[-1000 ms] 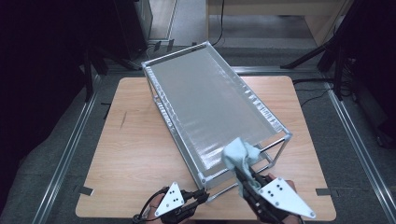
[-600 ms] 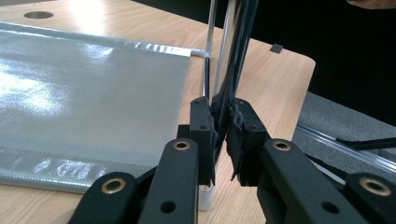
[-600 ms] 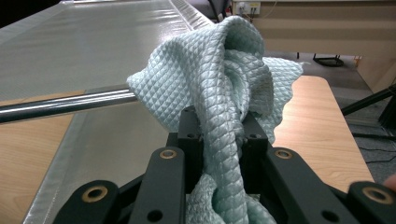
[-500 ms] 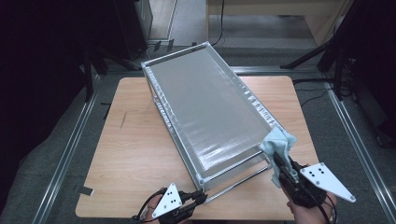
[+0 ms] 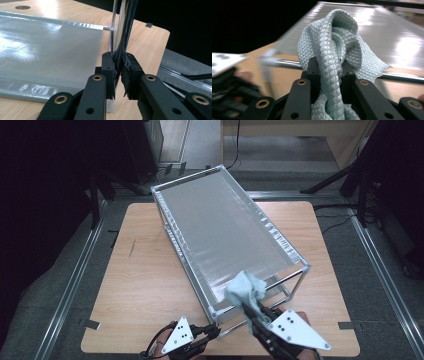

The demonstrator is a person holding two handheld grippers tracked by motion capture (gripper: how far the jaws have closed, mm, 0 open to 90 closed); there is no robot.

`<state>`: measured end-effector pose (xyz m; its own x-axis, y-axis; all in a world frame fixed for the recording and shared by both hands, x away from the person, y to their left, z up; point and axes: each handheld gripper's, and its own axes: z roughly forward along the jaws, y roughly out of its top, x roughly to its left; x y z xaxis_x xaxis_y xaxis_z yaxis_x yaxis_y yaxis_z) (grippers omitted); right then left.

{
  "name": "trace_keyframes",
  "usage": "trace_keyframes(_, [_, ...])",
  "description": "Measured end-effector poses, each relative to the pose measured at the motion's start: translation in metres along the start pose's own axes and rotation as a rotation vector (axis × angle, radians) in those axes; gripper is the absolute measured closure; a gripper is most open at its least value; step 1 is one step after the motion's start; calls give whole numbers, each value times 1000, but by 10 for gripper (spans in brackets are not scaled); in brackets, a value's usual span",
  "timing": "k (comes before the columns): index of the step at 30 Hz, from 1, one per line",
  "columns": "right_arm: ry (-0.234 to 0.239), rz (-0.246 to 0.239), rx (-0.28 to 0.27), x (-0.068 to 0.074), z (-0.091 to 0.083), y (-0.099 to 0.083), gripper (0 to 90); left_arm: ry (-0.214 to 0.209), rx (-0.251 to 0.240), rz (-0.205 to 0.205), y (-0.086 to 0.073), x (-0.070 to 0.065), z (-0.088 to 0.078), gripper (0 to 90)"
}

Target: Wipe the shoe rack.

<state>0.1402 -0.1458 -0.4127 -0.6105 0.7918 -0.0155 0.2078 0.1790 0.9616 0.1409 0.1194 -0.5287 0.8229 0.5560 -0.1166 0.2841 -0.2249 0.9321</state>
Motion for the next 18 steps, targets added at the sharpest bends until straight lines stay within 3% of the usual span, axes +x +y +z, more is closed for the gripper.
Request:
trace_keyframes(6, [-312, 10, 14, -51, -17, -8, 762, -4, 3, 2, 0, 1, 0, 812])
trace_keyframes(10, [-452, 120, -22, -88, -36, -13, 762, -6, 1, 0, 0, 1, 0, 812])
trace_keyframes(12, [-477, 186, -33, -104, -41, -20, 762, -7, 2, -1, 0, 1, 0, 813])
trace_keyframes(14, [-453, 249, -23, -115, -39, -31, 759, -6, 3, -1, 0, 1, 0, 813])
trace_keyframes(18, [-403, 269, 43, -123, -23, -52, 751, -4, 4, 0, 0, 0, 0, 813])
